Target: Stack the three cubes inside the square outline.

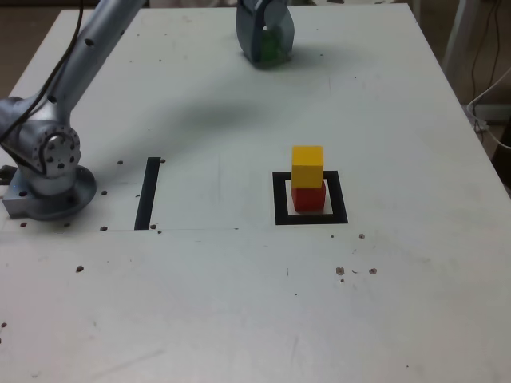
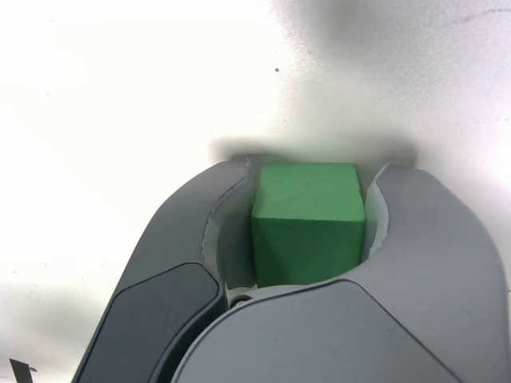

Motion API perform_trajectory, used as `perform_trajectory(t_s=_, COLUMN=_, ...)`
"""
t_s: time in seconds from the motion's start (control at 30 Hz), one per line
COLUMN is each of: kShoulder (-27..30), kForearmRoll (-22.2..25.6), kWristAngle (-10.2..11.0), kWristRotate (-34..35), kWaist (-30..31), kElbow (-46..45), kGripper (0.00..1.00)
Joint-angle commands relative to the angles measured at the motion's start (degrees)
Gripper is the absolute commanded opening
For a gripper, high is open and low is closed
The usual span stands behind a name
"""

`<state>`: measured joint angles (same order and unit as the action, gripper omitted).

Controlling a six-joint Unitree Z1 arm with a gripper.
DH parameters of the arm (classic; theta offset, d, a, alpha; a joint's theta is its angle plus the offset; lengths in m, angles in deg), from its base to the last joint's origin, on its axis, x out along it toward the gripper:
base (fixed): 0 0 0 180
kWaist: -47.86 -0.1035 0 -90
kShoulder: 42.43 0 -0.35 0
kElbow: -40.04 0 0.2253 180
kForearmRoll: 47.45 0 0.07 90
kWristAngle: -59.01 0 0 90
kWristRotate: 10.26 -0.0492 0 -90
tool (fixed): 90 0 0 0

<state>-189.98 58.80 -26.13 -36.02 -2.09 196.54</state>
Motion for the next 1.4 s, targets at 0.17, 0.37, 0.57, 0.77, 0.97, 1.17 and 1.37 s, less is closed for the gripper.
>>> perform_trajectory(t_s=0.17, kShoulder=2.83, kForearmRoll=2.02, kWristAngle=0.58, kWristRotate=-0.17, kWaist=1.66, kElbow=-1.45, kGripper=0.29)
perform_trajectory(t_s=0.37, kShoulder=6.43, kForearmRoll=2.01, kWristAngle=0.49, kWristRotate=-0.17, kWaist=4.02, kElbow=-4.85, kGripper=0.29)
perform_trajectory(t_s=0.57, kShoulder=11.69, kForearmRoll=1.93, kWristAngle=-0.4, kWristRotate=0.64, kWaist=7.32, kElbow=-11.02, kGripper=0.29)
perform_trajectory(t_s=0.77, kShoulder=17.09, kForearmRoll=1.4, kWristAngle=-0.87, kWristRotate=2.38, kWaist=11.15, kElbow=-17.23, kGripper=0.29)
perform_trajectory(t_s=0.97, kShoulder=22.57, kForearmRoll=0.63, kWristAngle=-1.16, kWristRotate=4.07, kWaist=15.78, kElbow=-22.67, kGripper=0.29)
perform_trajectory(t_s=1.17, kShoulder=27.35, kForearmRoll=-0.09, kWristAngle=-2.04, kWristRotate=6.38, kWaist=21.25, kElbow=-27.6, kGripper=0.29)
perform_trajectory(t_s=1.37, kShoulder=31.34, kForearmRoll=-1.41, kWristAngle=-3.26, kWristRotate=9.67, kWaist=27.75, kElbow=-32.29, kGripper=0.29)
